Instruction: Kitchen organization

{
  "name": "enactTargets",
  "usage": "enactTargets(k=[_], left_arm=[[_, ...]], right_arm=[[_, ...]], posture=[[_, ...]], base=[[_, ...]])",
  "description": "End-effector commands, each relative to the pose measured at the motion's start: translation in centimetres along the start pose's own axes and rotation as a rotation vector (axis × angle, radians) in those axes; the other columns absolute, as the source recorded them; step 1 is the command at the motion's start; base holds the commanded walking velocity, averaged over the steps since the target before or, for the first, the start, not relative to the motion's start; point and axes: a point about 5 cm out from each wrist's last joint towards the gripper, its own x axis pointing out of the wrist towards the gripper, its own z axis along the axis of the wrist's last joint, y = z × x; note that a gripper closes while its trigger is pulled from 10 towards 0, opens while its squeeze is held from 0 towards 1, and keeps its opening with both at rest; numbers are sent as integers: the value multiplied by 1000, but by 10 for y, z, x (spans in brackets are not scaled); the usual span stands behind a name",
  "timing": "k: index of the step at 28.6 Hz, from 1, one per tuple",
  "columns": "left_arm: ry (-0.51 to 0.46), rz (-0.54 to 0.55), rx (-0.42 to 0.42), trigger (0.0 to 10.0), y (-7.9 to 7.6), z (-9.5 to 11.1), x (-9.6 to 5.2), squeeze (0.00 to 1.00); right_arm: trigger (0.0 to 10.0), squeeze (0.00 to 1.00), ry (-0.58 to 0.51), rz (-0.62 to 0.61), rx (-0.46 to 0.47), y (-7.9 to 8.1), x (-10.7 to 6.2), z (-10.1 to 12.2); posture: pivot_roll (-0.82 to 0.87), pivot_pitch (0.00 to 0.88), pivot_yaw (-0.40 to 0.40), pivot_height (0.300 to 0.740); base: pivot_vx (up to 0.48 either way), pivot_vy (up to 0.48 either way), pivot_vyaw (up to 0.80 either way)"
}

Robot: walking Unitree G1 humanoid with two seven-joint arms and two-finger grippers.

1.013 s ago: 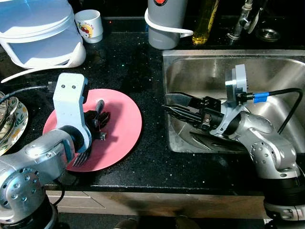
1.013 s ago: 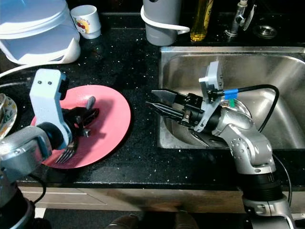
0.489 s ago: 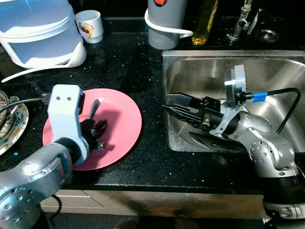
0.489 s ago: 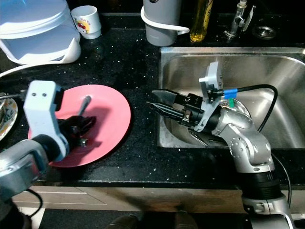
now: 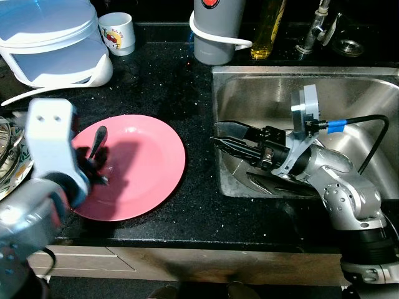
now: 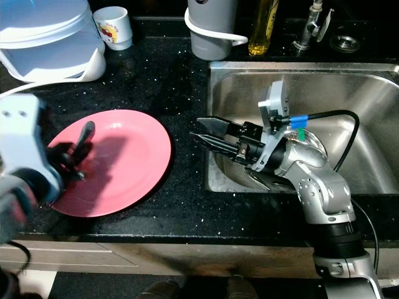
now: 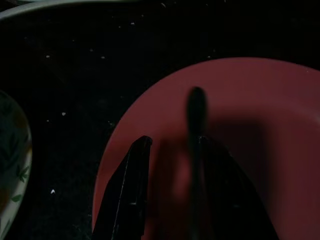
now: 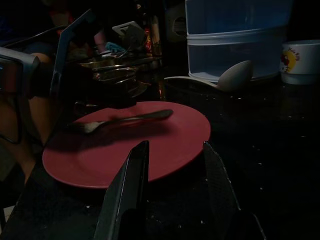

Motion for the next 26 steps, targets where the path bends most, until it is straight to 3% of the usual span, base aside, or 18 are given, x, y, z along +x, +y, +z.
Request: enactTargets(k=[1,4,10,13,26], left_arm=[[0,39,7,10000,4,3,0,0],[-15,48,1,10000,4,7,1,0],[48,9,-21,10000,-1,-11,-1,0],[76,-48,-50,10000,-13,-17,1,0],[70,-173,-52,10000,-38,-12,7,0]], right_arm=[[10000,0,0,18,-1,2,3,-2],[10000,0,4,18,-2,1,3,-2],[10000,0,4,17,-2,1,3,-2],[10000,0,4,20,0,2,4,-2],[10000,0,8,10,-4,1,1,0]], posture=[[154,135,-29,740],[152,138,-29,740],[154,144,-32,740],[149,143,-30,740],[130,155,-26,740]], base=[[0,0,0],[0,0,0],[0,0,0],[0,0,0],[0,0,0]])
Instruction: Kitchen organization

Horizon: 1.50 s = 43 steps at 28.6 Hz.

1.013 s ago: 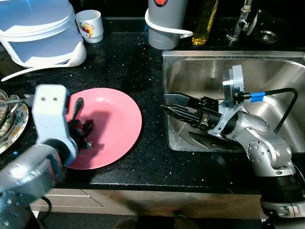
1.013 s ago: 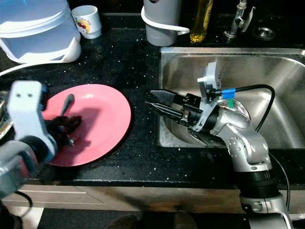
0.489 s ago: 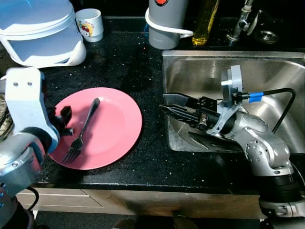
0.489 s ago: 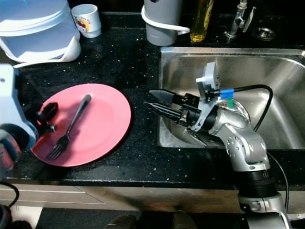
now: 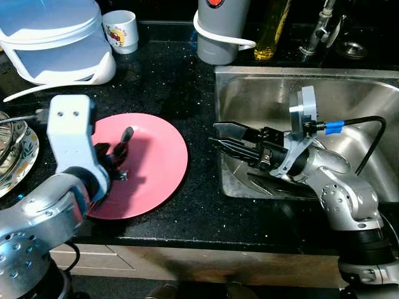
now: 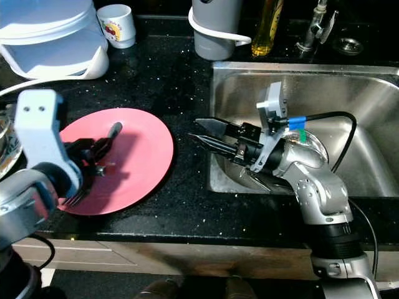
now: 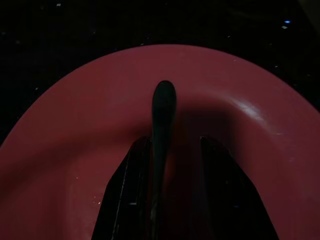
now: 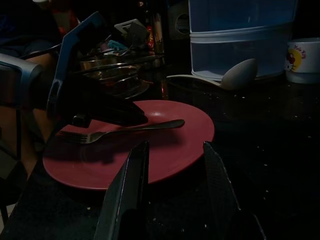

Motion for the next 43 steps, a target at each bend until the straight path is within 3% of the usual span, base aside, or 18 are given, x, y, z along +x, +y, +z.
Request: enactTargets(k=[1,7,18,25,26,28,29,39,43], left_arm=[[33,-11,6,10000,-1,-4,1,0],[85,-11,1,10000,0,-17,-1,0],[93,3,1,10000,4,-18,-3,0],[169,-20,-27,10000,3,-36,-6,0],[184,-29,-34,6235,2,-39,-6,0],[184,-29,-34,6235,2,-39,-6,0],[199,-41,-40,0,1,-43,-7,0],[225,-35,-59,0,3,-48,-9,0],[175,-48,-62,0,0,-36,-5,0]], right_arm=[[10000,0,8,8,-4,2,0,1],[10000,0,16,4,-6,1,-1,1],[10000,0,17,3,-5,1,-1,1],[10000,0,19,-3,-9,1,-1,1],[10000,0,20,-5,-10,1,-1,1],[10000,0,20,-5,-10,1,-1,1],[10000,0,20,-7,-11,1,-2,1],[10000,0,27,-19,-15,-1,-2,2],[10000,0,27,-23,-16,-2,-2,2]], posture=[[130,155,-26,740],[128,163,-28,740],[130,163,-28,740],[128,165,-24,740],[127,165,-22,740],[127,165,-22,740],[127,165,-22,740],[121,172,-25,740],[122,167,-27,740]], base=[[0,0,0],[0,0,0],[0,0,0],[0,0,0],[0,0,0],[0,0,0],[0,0,0],[0,0,0],[0,0,0]])
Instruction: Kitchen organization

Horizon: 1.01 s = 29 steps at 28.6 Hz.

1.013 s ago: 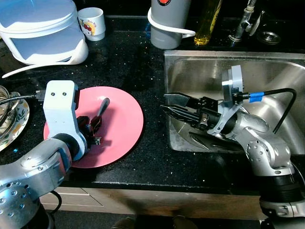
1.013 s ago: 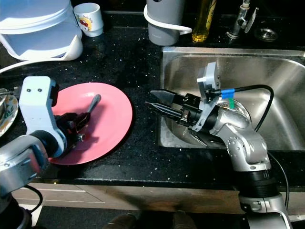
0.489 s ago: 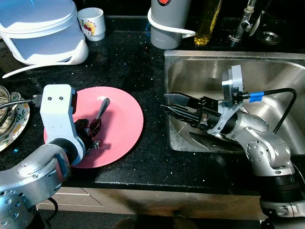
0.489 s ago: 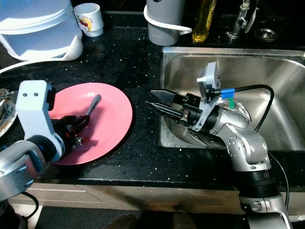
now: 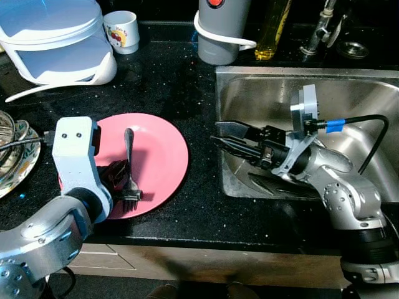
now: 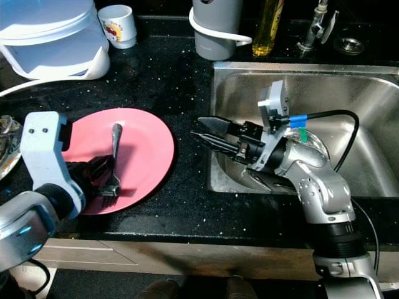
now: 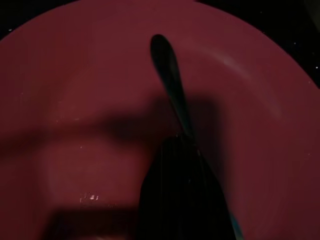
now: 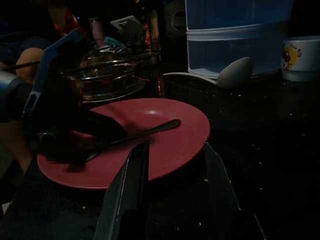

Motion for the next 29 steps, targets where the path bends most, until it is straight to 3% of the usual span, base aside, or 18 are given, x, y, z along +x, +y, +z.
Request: enactTargets(k=[1,3,5,7,9,14,15,16,17,19,20,24,29], left_arm=[[59,6,4,0,2,-4,6,0],[25,1,11,0,1,5,7,0],[-94,15,14,0,4,36,7,0],[-94,15,14,0,4,36,7,0],[-164,40,19,0,10,56,5,0],[-169,57,21,0,13,60,5,0],[-164,68,21,3333,12,60,6,0],[-164,68,21,3333,12,60,6,0],[-157,81,20,10000,11,59,8,204],[-154,88,-6,10000,8,56,10,204],[-144,84,-54,10000,2,53,13,1000],[-109,60,-162,10000,-11,42,19,1000],[-87,51,-211,10000,-18,41,24,1000]], right_arm=[[10000,0,10,2,-9,0,1,1],[10000,0,8,0,-9,0,1,1],[10000,0,-5,-13,-7,-2,2,1],[10000,0,-5,-13,-7,-2,2,1],[10000,0,-18,-25,-6,-3,4,2],[10000,0,-22,-36,-10,-4,4,3],[10000,0,-21,-39,-12,-5,4,3],[10000,0,-21,-39,-12,-5,4,3],[10000,0,-20,-41,-13,-5,4,3],[10000,0,-20,-42,-14,-5,4,3],[10000,0,-19,-43,-14,-5,4,3],[10000,0,-17,-46,-15,-5,4,2],[10000,0,-17,-48,-17,-5,4,2]], posture=[[122,167,-27,740],[122,162,-27,740],[119,160,-27,740],[119,160,-27,740],[117,157,-26,740],[115,154,-26,740],[112,150,-23,740],[112,150,-23,740],[112,150,-23,740],[112,150,-23,740],[112,149,-23,740],[116,148,-19,740],[117,142,-12,740]], base=[[0,0,0],[0,0,0],[0,0,0],[0,0,0],[0,0,0],[0,0,0],[0,0,0],[0,0,0],[0,0,0],[0,0,0],[0,0,0],[0,0,0],[0,0,0]])
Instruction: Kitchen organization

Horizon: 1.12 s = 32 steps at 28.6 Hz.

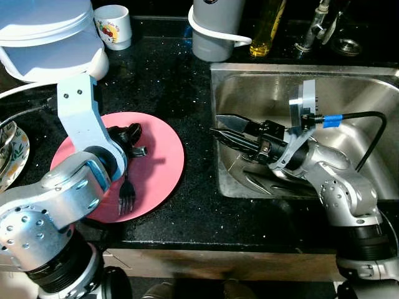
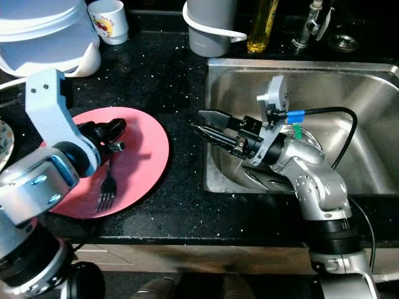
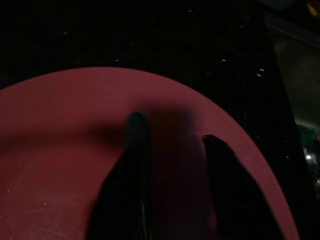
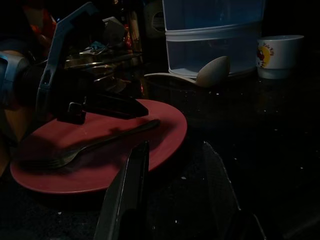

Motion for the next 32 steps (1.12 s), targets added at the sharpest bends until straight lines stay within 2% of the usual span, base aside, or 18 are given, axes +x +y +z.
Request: enactTargets(k=[1,2,3,4,5,10,13,15,16,17,20,25,28,32], left_arm=[[14,14,-6,10000,0,-1,1,1000],[15,13,-11,10000,-1,-1,2,1000],[13,14,-25,10000,-3,0,2,808],[13,14,-25,10000,-3,0,2,808],[13,11,-27,10000,-5,0,3,0],[3,38,-39,10000,-6,3,2,0],[-7,31,27,10000,3,12,1,0],[-4,41,58,10000,7,14,0,0],[12,54,102,10000,13,12,-1,0],[12,54,102,10000,13,12,-1,0],[76,39,244,10000,21,3,-6,0],[85,52,260,10000,20,0,-5,0],[120,18,244,10000,12,-4,-1,0],[150,-3,244,10000,10,-5,1,0]], right_arm=[[10000,0,0,-4,-1,0,-1,-2],[10000,0,0,-5,-2,0,-1,-2],[10000,0,2,-7,-3,0,-1,-2],[10000,0,2,-7,-3,0,-1,-2],[10000,0,2,-8,-4,0,-2,-2],[10000,0,5,-13,-6,-1,-3,-3],[10000,0,5,-17,-7,-1,-2,-3],[10000,0,3,-17,-6,-1,-2,-4],[10000,0,2,-18,-4,-1,-1,-5],[10000,0,2,-18,-4,-1,-1,-5],[10000,0,-4,-15,3,0,2,-7],[10000,0,-12,-13,6,0,4,-8],[10000,0,-17,-21,5,1,3,-8],[10000,0,-17,-30,4,2,1,-9]], posture=[[117,142,-12,740],[116,141,-10,740],[116,140,-8,740],[116,140,-8,740],[119,139,-7,740],[124,136,-6,740],[139,137,-6,740],[144,136,-5,740],[144,136,-5,740],[144,136,-5,740],[169,137,-4,740],[168,132,3,740],[162,136,14,740],[158,136,18,740]], base=[[0,0,0],[0,0,0],[0,0,0],[0,0,0],[0,0,0],[0,0,0],[0,0,0],[0,0,0],[0,0,0],[0,0,0],[0,0,0],[0,0,0],[0,0,0],[0,0,0]])
